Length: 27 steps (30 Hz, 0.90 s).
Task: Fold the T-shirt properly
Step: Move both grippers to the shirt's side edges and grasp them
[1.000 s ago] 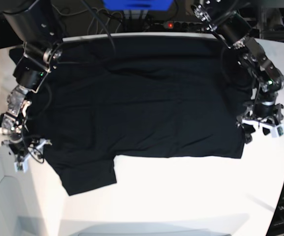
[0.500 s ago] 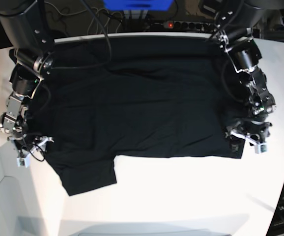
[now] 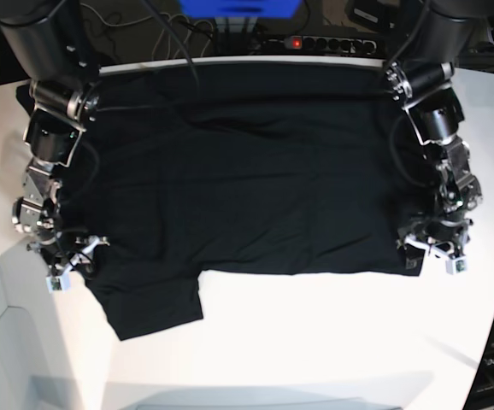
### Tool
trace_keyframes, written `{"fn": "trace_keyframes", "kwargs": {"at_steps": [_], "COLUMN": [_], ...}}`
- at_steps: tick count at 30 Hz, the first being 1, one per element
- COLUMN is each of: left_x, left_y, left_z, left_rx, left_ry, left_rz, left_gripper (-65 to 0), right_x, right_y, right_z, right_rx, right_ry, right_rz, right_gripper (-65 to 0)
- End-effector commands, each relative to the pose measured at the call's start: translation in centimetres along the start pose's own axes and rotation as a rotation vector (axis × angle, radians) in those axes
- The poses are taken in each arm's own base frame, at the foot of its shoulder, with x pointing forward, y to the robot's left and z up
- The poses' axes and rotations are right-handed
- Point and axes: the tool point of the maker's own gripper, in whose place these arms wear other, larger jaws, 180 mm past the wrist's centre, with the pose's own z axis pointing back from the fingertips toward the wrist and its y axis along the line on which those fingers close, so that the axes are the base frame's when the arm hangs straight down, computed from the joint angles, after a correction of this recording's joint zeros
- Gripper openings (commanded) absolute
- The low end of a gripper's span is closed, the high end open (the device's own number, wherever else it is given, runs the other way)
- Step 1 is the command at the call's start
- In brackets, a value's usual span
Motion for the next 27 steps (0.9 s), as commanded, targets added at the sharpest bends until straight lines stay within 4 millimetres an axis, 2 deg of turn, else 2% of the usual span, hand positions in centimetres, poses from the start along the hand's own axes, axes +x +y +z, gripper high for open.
{"fn": "trace_keyframes", "kwargs": {"at_steps": [1,6,11,16,21,23,27], "left_x": [2.8,2.7,2.0,0.4,0.4,0.6,2.9], "left_y": [0.4,0.2,-1.3,-1.2,-1.2,-1.2,-1.4], "left_z": [-0.1,-1.2,-2.5,-3.1,-3.2,-3.1,-3.4], "left_rx": [0.001,-0.01,-0.047,-0.046,-0.047,-0.046,-0.05], "left_ry": [-0.064,-0.063,-0.056,-0.033,-0.036,-0.041,-0.075], "left_rz": [0.006,0.037,-0.024,0.011,0.016,0.014,0.017], "left_gripper": [-19.5,-19.5,-19.5,-19.5,-19.5,-19.4,-19.4], "right_x": [-0.1,-1.2,-1.4,-1.5,-1.5,-1.7,-2.6], "right_y": [-0.1,0.0,-0.1,-0.2,-0.2,-0.2,-0.1], "right_z": [0.0,0.0,0.1,0.1,0.1,0.1,0.2], "right_rx": [-0.004,-0.002,-0.003,-0.005,-0.004,-0.004,-0.003], "right_ry": [0.033,0.054,0.058,0.063,0.063,0.066,0.08], "right_rz": [0.01,0.014,0.015,0.016,0.017,0.017,0.015], "right_gripper": [-40.6,-53.6,-64.4,-65.0,-65.0,-65.0,-65.0]}}
